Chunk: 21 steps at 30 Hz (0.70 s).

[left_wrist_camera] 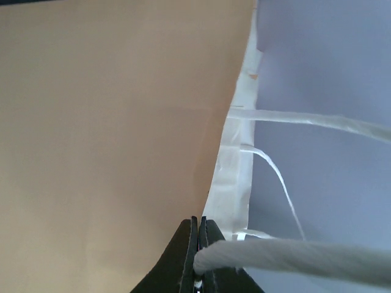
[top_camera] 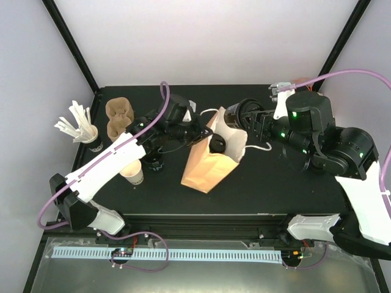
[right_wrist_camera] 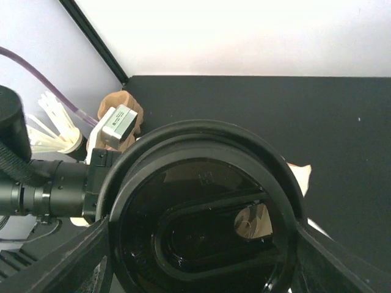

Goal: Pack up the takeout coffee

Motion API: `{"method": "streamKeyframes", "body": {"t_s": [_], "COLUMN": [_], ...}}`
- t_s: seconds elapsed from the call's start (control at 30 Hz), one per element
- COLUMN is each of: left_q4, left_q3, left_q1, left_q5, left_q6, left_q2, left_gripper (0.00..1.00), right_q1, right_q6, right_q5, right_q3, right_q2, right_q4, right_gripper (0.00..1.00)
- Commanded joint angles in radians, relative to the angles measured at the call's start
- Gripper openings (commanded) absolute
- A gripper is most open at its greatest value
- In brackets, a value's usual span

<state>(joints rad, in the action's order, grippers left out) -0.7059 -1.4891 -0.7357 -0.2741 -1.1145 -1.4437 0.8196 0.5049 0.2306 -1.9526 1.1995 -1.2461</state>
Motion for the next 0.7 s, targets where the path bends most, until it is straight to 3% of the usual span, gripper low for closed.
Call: {"method": "streamKeyframes", "body": {"t_s": [0.0,0.13,0.33,0.43,0.53,0.67], "left_q4": [0.186,0.344,0.233,0.238,0.234,0.192], "left_q3": [0.013,0.105,0.084,0.107,0.091,0.029], "left_q1": [-0.07,-0.107,-0.12,-0.123,-0.134,-0.128], "left_q5": [0.006,0.075,0.101,0.07,0.072,0.121], "left_q6": [-0.233,-0.37,-0.301,-0.282,-0.226,-0.056], "left_q2": [0.032,0.085,0.068,0.067,0.07,0.096], "left_gripper": [0.01,0.02,0.19,0.35,0.58,0.8], "right_q1": [0.005,0.004,0.003,0.002,0.002,0.001], "right_q6": [0.052,0.053,0.091,0.095,0.104,0.165], "right_q5": [0.006,0.003,0.034,0.046,0.049,0.03], "right_q3": [-0.099,-0.14,-0.016,0.052,0.096,0.2], "right_q2": [0.059,0.112,0.109,0.099,0.1,0.02], "right_q4": [-0.17,-0.255,-0.26,-0.249,-0.271,-0.237], "right_gripper": [0.64,0.64,0.64,0.64,0.63,0.62]}}
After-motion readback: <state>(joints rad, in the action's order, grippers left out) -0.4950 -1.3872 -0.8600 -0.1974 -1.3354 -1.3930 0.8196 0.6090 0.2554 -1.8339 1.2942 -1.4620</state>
